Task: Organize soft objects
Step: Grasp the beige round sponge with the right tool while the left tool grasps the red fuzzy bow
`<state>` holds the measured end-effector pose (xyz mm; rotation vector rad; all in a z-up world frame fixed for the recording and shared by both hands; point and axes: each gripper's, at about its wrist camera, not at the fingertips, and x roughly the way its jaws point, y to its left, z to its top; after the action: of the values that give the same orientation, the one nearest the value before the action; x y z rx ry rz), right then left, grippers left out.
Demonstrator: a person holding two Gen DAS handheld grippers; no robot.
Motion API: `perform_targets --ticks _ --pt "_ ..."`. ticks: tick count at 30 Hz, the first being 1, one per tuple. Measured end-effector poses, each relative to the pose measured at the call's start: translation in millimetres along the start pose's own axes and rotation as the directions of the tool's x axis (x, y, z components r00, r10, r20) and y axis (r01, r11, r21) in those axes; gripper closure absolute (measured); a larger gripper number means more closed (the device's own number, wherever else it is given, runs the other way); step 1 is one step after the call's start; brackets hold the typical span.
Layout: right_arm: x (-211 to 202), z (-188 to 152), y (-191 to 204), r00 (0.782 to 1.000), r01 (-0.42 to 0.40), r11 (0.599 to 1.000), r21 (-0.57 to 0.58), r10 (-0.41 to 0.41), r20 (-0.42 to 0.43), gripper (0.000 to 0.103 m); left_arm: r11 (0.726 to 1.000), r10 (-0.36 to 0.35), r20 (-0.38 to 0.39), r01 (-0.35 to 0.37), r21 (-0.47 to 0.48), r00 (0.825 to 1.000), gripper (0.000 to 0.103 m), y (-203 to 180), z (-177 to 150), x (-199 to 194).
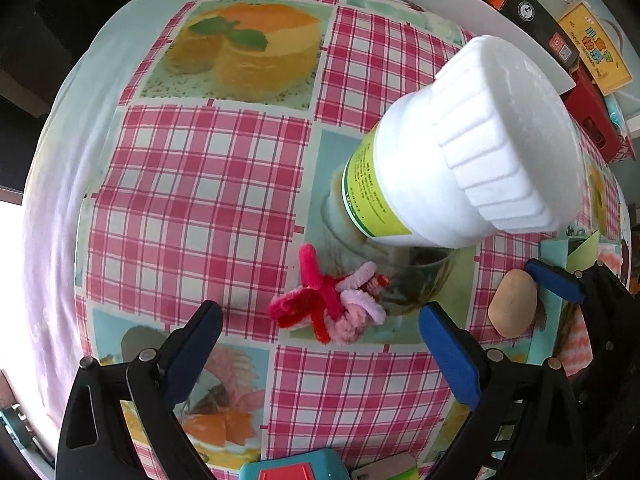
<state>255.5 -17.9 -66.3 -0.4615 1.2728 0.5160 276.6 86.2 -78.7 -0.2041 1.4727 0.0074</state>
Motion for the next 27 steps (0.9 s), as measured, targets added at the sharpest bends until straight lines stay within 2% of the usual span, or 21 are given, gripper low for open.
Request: perform_targets --ticks 2,4,6,8,10,13,18,23,27 --pt "4.9 1.6 -1.5 1.0 -0.009 1.0 0.008 0.009 0.0 0.012 1.0 0.009 0.004 -0.009 0.007 1.0 0.012 2.4 -1.3 3.2" --pt "8.7 3.1 -4.4 1.0 -0.017 1.0 0.016 0.017 -0.001 0.011 1.0 0.015 0.011 -0.015 0.015 1.0 0.014 4.5 -3.5 5.0" --pt "13.9 5.1 -4.8 1.0 -0.016 1.0 0.02 0.016 -0.016 0.0 1.0 0.012 0.016 -0.012 0.017 1.0 0.014 4.8 -3.0 5.5" --pt "21.9 6.1 -4.8 0.999 -0.016 1.0 0.014 0.016 -0.043 0.0 1.0 0.014 0.02 -0.015 0.021 1.0 0.016 4.1 -0.8 4.1" --pt "27.5 7.2 -6.4 0.999 -0.016 1.0 0.015 0.016 -0.042 0.0 0.999 0.02 0.022 -0.02 0.027 1.0 0.017 2.6 -0.3 4.8" --pt "32.8 7.6 -9.8 0.999 -0.023 1.0 0.021 0.024 -0.037 0.0 0.999 0.027 0.026 -0.027 0.034 0.999 0.023 0.0 -1.2 3.9" --pt "27.6 1.0 -10.4 1.0 -0.013 1.0 0.028 0.013 -0.02 0.0 0.999 0.021 0.023 -0.022 0.036 1.0 0.026 1.6 -0.4 -0.6" --pt "23.9 2.4 -18.3 0.999 -0.039 0.999 0.034 0.04 -0.015 0.0 0.999 0.012 0.027 -0.013 0.03 1.0 0.047 11.9 -2.2 -8.4" --pt "20.1 -1.9 -20.6 1.0 -0.026 0.999 0.024 0.026 -0.005 0.01 1.0 -0.002 0.03 0.001 0.027 1.0 0.052 19.0 -5.1 -11.0"
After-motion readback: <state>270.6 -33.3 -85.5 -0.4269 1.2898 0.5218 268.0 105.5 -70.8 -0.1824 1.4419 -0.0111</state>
